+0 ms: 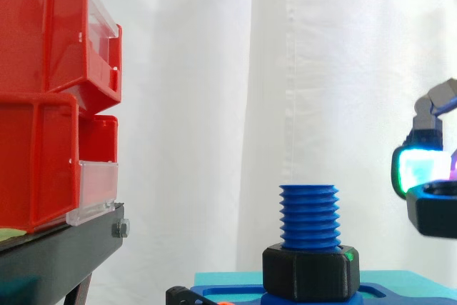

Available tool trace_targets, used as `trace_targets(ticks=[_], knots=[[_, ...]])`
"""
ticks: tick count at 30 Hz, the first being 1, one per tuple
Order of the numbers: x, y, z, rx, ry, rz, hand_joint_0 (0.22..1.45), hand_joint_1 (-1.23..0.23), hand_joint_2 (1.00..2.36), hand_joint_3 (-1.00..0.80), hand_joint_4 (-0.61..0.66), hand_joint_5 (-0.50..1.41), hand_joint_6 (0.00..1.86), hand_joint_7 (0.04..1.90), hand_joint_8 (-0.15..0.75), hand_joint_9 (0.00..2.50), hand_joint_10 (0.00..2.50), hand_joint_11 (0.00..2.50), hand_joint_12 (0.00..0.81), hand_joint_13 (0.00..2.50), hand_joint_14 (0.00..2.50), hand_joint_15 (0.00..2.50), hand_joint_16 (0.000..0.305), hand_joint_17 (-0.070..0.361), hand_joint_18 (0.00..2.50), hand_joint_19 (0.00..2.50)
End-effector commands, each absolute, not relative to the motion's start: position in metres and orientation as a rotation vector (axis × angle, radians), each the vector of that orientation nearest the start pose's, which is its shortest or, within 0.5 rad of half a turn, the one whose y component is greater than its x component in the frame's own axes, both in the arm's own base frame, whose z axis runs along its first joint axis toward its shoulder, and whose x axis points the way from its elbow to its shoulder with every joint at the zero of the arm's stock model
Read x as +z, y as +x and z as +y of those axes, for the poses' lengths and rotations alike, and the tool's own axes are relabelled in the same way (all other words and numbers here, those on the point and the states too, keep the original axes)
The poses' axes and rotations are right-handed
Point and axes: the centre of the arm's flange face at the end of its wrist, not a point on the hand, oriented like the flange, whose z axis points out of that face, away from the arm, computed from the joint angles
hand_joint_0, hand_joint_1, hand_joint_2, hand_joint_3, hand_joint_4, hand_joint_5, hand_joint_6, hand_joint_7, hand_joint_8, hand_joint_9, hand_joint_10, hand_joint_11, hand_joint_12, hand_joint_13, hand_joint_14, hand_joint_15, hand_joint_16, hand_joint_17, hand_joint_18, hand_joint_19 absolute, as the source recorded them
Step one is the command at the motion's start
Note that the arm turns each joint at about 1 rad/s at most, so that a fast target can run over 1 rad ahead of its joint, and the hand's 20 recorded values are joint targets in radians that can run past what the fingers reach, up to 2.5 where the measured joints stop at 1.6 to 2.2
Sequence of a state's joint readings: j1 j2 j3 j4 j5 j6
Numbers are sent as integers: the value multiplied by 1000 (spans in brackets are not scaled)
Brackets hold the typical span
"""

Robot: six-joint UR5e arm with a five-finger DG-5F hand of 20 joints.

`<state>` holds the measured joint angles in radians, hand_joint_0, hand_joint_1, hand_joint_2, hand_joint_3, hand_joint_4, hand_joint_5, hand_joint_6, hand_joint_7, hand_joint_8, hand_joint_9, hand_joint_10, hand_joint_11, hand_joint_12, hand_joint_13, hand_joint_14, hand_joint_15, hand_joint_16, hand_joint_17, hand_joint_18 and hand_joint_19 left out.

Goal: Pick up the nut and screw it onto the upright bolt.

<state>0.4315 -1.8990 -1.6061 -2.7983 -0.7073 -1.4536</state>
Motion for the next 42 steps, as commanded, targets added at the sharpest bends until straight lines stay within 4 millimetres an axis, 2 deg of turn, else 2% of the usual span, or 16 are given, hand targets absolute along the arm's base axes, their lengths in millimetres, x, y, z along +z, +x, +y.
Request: trace_targets(ticks=[1, 3, 8, 12, 17, 26, 27, 28, 29, 36, 38, 42], knots=[[339, 598, 41, -251, 432, 1515, 556, -796, 1005, 92, -92, -64, 850, 1317, 319, 939, 0, 0, 344, 760, 0, 0, 49, 110, 744, 50], [343, 597, 39, -247, 439, 1504, 556, -797, 1005, 91, -92, -64, 850, 1318, 319, 936, 0, 5, 345, 761, 0, 0, 49, 111, 744, 47], [378, 614, 32, -187, 450, 1439, 556, -798, 1005, 87, -86, -65, 849, 1318, 320, 935, 0, 9, 343, 761, 0, 0, 49, 111, 755, 52], [390, 623, 31, -129, 412, 1411, 556, -797, 1005, 87, -84, -64, 848, 1322, 322, 935, 0, 5, 346, 762, 0, 0, 49, 111, 754, 52], [399, 635, 22, -98, 411, 1327, 555, -797, 1006, 87, -84, -64, 848, 1313, 321, 932, 0, 0, 347, 762, 0, 0, 49, 111, 755, 52], [370, 665, 20, -74, 401, 1272, 555, -795, 1005, 82, -77, -64, 847, 1312, 322, 934, 0, 0, 344, 762, 0, 0, 49, 111, 755, 52], [371, 667, 20, -72, 402, 1266, 555, -794, 1005, 82, -77, -64, 847, 1313, 323, 933, 2, 0, 346, 761, 0, 0, 49, 111, 754, 52], [357, 674, 20, -74, 399, 1273, 555, -794, 1005, 82, -75, -65, 847, 1321, 321, 931, 0, 0, 344, 762, 0, 0, 49, 111, 756, 51], [356, 676, 20, -70, 397, 1271, 555, -794, 1006, 82, -75, -65, 847, 1322, 323, 931, 0, 0, 346, 762, 0, 0, 49, 111, 755, 52], [354, 678, 18, -78, 385, 1274, 554, -792, 1005, 81, -69, -65, 847, 1319, 323, 932, 0, 0, 345, 765, 0, 0, 49, 111, 756, 57], [344, 681, 25, -77, 359, 1292, 554, -792, 1005, 81, -69, -65, 846, 1319, 324, 933, 0, 4, 347, 765, 0, 0, 49, 111, 756, 51], [336, 683, 26, -78, 357, 1303, 554, -792, 1005, 77, -67, -65, 846, 1319, 322, 935, 0, 0, 346, 764, 0, 0, 49, 111, 754, 52]])
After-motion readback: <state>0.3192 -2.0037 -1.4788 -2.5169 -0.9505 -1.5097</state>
